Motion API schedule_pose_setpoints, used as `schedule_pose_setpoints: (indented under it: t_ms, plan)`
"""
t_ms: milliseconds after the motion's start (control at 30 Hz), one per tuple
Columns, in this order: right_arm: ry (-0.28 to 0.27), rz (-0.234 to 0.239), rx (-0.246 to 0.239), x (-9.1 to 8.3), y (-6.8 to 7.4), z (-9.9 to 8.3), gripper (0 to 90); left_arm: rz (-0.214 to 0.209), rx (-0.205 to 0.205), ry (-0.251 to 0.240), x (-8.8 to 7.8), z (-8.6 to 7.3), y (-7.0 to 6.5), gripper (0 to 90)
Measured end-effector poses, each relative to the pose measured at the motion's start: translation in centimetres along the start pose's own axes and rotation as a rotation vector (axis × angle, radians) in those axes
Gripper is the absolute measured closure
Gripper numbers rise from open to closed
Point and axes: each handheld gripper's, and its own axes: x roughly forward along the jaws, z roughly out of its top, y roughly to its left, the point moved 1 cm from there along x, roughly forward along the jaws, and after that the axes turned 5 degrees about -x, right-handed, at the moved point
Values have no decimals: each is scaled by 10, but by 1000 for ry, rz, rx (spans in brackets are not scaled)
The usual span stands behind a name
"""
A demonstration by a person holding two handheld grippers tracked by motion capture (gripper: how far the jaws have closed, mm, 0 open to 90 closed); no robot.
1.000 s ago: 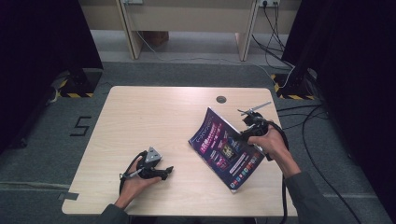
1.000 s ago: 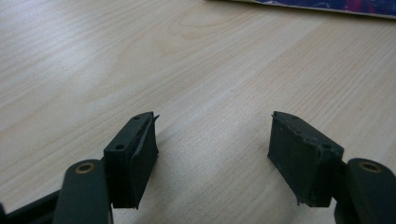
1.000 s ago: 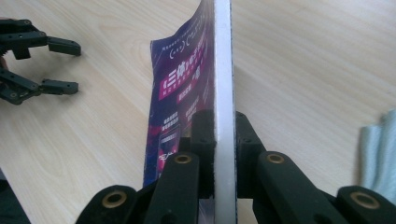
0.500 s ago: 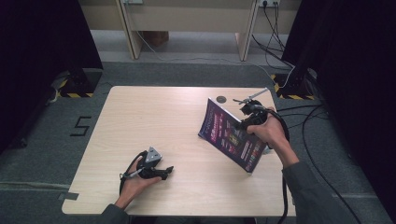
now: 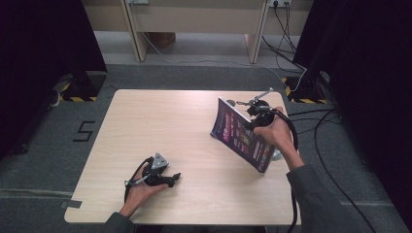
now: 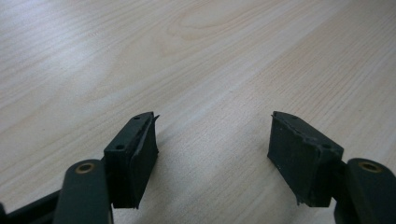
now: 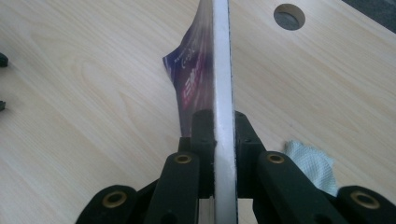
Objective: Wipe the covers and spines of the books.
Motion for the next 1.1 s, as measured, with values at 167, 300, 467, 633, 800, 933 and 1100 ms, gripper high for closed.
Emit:
schedule_pose_setpoints:
  t_ms: [167,300,467,633,800,933,1100]
  plan:
    - [-7,32,-62,-2,18,-1,830,1,1,0,0,0,0,313]
    - [-14,77,-100,-2,36,-2,830,0,-2,-1,0,0,-1,314]
    - [3,119,-153,4,56,0,830,-3,1,-2,0,0,-1,314]
    - [21,184,-173,15,72,0,829,-4,2,-1,0,0,-1,314]
    - [36,248,-152,27,81,-3,828,-3,3,0,0,0,-1,314]
    - [58,272,-157,38,87,-8,827,-4,5,1,0,0,-1,314]
    - [79,298,-160,54,95,-14,826,-5,4,1,0,0,-1,314]
